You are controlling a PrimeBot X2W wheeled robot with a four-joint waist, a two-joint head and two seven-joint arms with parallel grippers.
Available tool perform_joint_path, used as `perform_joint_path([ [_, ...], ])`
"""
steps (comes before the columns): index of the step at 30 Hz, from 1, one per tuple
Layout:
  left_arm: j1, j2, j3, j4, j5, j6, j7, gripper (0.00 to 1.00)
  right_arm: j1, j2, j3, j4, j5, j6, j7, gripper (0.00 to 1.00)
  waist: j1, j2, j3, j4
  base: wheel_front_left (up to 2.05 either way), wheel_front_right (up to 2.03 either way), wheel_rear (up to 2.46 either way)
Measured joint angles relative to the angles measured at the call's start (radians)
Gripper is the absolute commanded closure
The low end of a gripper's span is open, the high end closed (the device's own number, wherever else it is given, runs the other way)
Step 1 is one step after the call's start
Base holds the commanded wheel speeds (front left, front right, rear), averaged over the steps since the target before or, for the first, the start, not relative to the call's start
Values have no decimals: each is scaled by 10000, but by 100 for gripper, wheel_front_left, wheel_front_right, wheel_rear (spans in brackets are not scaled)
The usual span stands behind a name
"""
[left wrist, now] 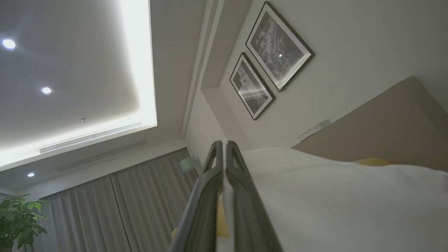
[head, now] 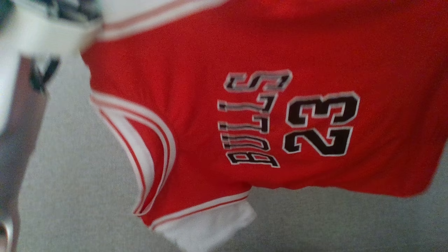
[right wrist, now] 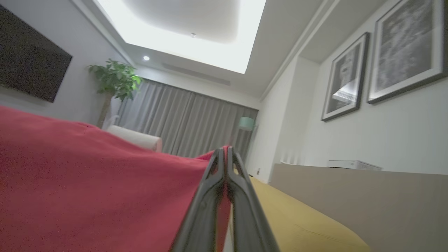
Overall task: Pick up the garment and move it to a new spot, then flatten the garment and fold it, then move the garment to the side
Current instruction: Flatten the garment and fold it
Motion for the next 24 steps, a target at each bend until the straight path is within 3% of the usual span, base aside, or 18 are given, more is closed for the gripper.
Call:
perform_joint_path([
  [7, -3063, -439, -242, 3306, 257, -330, -558, 100, -3624, -339, 1883, 2861, 219, 0, -113, 100, 3, 0, 1495, 127, 0, 0, 0],
  [15, -5458, -930, -441, 4961, 849, -418, -1047, 100, -6887, -430, 2750, 4828, 63, 0, -644, 100, 5, -1, 3334, 288, 0, 0, 0],
  [20, -5425, -861, -397, 4677, 732, -495, -1047, 100, -6967, -719, 2514, 4577, -67, 0, -646, 100, 0, -1, 3791, 586, 0, 0, 0],
  [24, -4335, -529, -568, 3948, 535, -506, -1078, 100, -6284, -1039, 2546, 4447, -174, 0, -646, 100, 0, 0, 3949, 887, 0, 0, 0],
])
